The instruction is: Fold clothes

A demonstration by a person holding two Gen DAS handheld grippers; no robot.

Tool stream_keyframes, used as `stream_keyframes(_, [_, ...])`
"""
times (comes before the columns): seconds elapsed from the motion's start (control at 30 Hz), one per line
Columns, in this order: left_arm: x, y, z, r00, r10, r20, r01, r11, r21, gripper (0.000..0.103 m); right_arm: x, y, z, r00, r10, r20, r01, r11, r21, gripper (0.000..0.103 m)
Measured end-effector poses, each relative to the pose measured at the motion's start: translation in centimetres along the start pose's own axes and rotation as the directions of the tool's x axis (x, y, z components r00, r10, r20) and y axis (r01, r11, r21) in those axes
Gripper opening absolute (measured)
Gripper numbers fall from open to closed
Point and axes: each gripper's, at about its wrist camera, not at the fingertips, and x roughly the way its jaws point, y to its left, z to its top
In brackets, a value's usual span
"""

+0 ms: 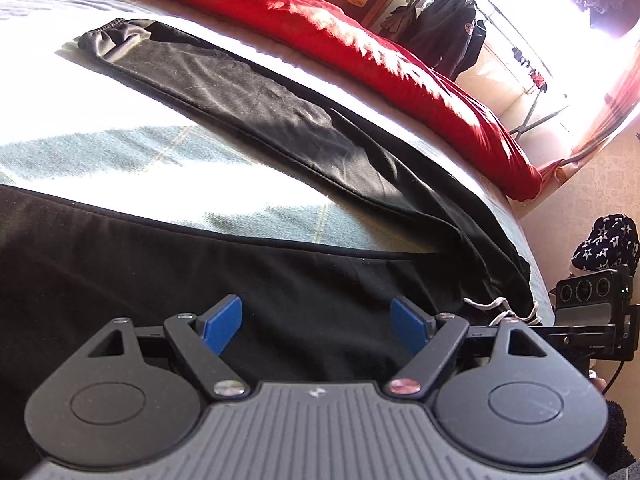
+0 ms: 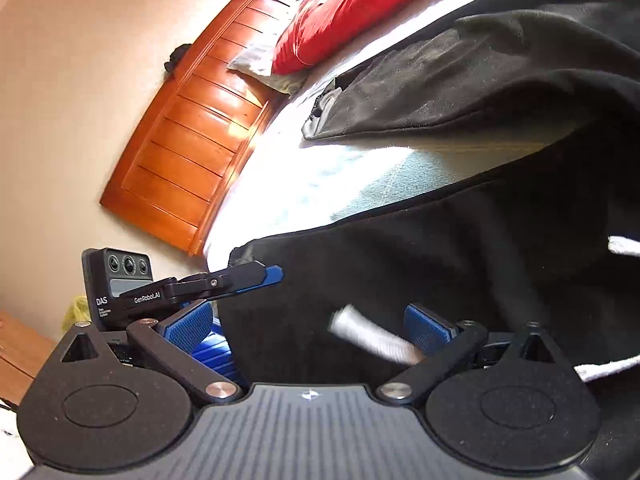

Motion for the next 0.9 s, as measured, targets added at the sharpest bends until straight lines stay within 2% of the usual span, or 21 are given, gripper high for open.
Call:
stream_keyframes(0.07, [-0.5,0.8,-0.4,1.0,0.011,-0.008,-0.01,0.999,0.03,0.083,-0.5,1.1,-0.5,0.996,-0.082,0.039,0.083,0.996,-0.018,0.103])
stream_keyframes(0.17, [-1.0,2.0,-1.4,0.999,0.037,-0.034,-0.033,0.992,0.122,0.083,-1.3,2.3,-1.9,0.978,-0.181,0.107,0.183,0.983,-0.011,0.103])
stream_keyframes(0.3, [-1.8,4.2,-3.3,0.993,0.098,-0.065,-0.077,0.961,0.265,0.083,-0.1,5.3,-4.9,0.949,-0.272,0.16,0.281,0.959,-0.034,0.103])
stream_keyframes(0.4, [-3.9,5.8,-5.2,0.993,0.098,-0.066,-0.066,0.922,0.381,0.084,3.1,7.6,-6.9,0.899,-0.401,0.174,0.421,0.902,-0.097,0.103])
stream_keyframes(0.43, [-4.7,6.5,-5.5,0.992,0.095,-0.077,-0.058,0.92,0.389,0.084,4.4,8.0,-7.4,0.885,-0.439,0.158,0.457,0.883,-0.11,0.103])
stream_keyframes(0.53, [-7.2,8.7,-5.8,0.989,0.1,-0.107,-0.052,0.923,0.381,0.084,7.7,8.5,-8.7,0.833,-0.54,0.122,0.553,0.823,-0.128,0.103])
stream_keyframes(0.63, [-9.2,10.9,-4.9,0.987,0.13,-0.092,-0.091,0.936,0.34,0.084,8.4,10.2,-8.8,0.807,-0.578,0.124,0.59,0.796,-0.132,0.103])
stream_keyframes(0.8, [-9.6,12.5,-2.1,0.993,0.122,0.007,-0.118,0.946,0.302,0.084,10.7,12.6,-6.7,0.827,-0.534,0.175,0.558,0.817,-0.147,0.103])
stream_keyframes(0.83, [-9.3,12.9,-1.9,0.991,0.132,0.016,-0.131,0.946,0.298,0.084,11.8,12.9,-6.4,0.838,-0.522,0.161,0.544,0.825,-0.155,0.103])
stream_keyframes(0.9, [-8.9,13.9,-1.7,0.985,0.172,0.015,-0.17,0.948,0.269,0.085,14.0,13.1,-6.2,0.877,-0.469,0.102,0.48,0.864,-0.151,0.103])
